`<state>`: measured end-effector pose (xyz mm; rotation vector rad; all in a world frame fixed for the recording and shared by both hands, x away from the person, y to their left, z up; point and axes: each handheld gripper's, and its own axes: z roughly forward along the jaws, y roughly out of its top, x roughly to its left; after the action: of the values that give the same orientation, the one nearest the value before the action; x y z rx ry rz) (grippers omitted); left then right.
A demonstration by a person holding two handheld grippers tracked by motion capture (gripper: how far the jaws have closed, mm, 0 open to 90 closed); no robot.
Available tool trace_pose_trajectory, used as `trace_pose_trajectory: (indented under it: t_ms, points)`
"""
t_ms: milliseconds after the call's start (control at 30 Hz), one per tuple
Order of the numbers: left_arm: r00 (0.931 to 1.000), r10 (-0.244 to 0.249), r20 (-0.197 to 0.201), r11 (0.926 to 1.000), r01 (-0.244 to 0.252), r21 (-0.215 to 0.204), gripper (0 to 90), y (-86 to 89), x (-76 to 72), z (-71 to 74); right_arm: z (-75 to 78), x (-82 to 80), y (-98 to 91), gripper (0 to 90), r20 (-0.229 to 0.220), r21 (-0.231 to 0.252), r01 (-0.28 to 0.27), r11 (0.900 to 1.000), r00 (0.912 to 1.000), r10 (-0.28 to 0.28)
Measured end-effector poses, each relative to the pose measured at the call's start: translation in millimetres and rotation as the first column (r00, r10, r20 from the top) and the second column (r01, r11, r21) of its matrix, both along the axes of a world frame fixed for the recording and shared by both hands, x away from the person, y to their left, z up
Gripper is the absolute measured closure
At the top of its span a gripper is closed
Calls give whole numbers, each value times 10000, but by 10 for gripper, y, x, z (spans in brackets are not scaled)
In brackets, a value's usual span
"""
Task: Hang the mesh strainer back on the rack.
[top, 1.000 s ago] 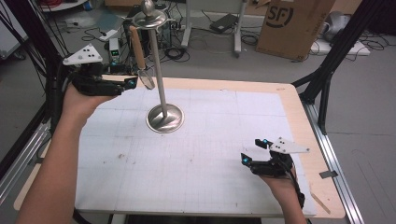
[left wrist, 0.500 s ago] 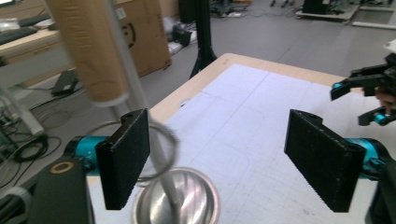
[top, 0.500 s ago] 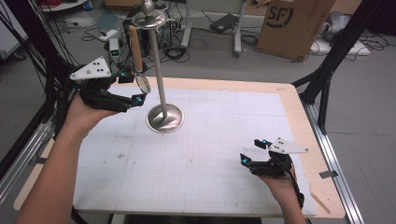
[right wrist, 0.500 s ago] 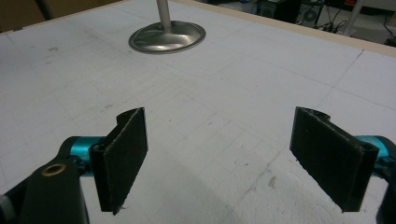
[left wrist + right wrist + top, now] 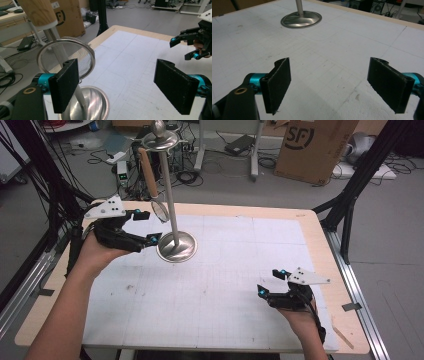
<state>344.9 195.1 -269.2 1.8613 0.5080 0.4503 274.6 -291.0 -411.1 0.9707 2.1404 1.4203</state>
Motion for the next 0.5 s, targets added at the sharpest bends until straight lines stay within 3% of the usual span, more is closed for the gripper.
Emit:
trace_pose_trajectory:
  t_ms: [500]
  points:
    - [9997,136,-194,9999,-137,-29,205,-46,-89,-354,-7,3,6,182,-6,-22,27,10000,10000,-27]
